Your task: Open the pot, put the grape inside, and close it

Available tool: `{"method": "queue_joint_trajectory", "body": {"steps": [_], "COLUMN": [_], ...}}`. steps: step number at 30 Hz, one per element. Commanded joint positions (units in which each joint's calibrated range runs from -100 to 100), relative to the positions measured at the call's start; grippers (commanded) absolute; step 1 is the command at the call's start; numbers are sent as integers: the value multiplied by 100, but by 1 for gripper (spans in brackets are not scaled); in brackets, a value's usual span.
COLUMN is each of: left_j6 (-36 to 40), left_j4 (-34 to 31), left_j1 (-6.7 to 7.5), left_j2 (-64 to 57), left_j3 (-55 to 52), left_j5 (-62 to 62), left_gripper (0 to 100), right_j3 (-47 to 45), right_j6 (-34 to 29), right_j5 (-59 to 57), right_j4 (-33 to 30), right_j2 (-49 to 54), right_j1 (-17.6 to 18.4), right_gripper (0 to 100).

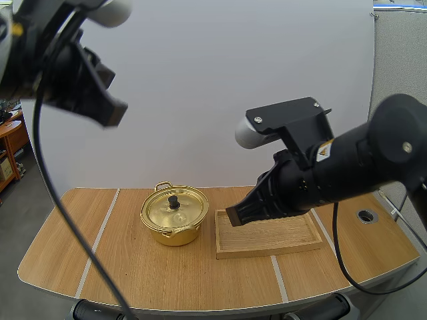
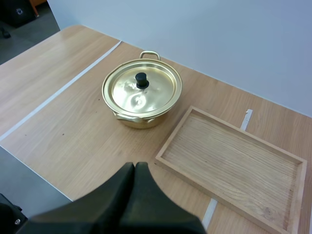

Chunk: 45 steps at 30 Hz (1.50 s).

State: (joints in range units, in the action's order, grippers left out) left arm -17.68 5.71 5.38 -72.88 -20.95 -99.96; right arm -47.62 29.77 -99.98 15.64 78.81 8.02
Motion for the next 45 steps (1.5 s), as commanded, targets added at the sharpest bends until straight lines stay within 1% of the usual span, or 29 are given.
{"method": "queue_joint_trajectory", "body": {"steps": [1,4,7,10,17,25,29,34,40,45], "left_j6": [135,297,517,677,1097,1712,2031,2090,2090,2090], "left_j4": [-22,-22,-10,-10,-10,-44,-44,-33,-33,-33], "left_j1": [-5,-5,-7,-22,-167,-328,-385,-385,-385,-385], "left_j2": [-390,-864,-1352,-1800,-2712,-2712,-2712,-2712,-2712,-2712], "left_j3": [-436,-976,-1456,-1890,-2749,-3520,-3866,-4338,-5146,-6180], "left_j5": [-4,-4,-4,458,1827,2875,3588,5043,5516,6897], "left_gripper": [0,0,0,0,0,0,0,0,0,0], "right_j3": [-24,-24,-24,-24,-24,-118,-576,-1117,-1809,-2346], "right_j6": [-143,-233,-257,-266,-403,-403,-403,-403,-392,-392], "right_j5": [52,248,704,1321,2728,3516,3987,4372,4809,4970], "right_j4": [11,-27,-27,-16,34,-3,28,-76,-609,-1005], "right_j2": [335,602,866,1121,1582,1990,2119,2119,2119,2119], "right_j1": [-22,-22,-22,-52,-347,-623,-728,-741,-741,-733], "right_gripper": [0,0,0,0,0,0,0,0,0,0]}}
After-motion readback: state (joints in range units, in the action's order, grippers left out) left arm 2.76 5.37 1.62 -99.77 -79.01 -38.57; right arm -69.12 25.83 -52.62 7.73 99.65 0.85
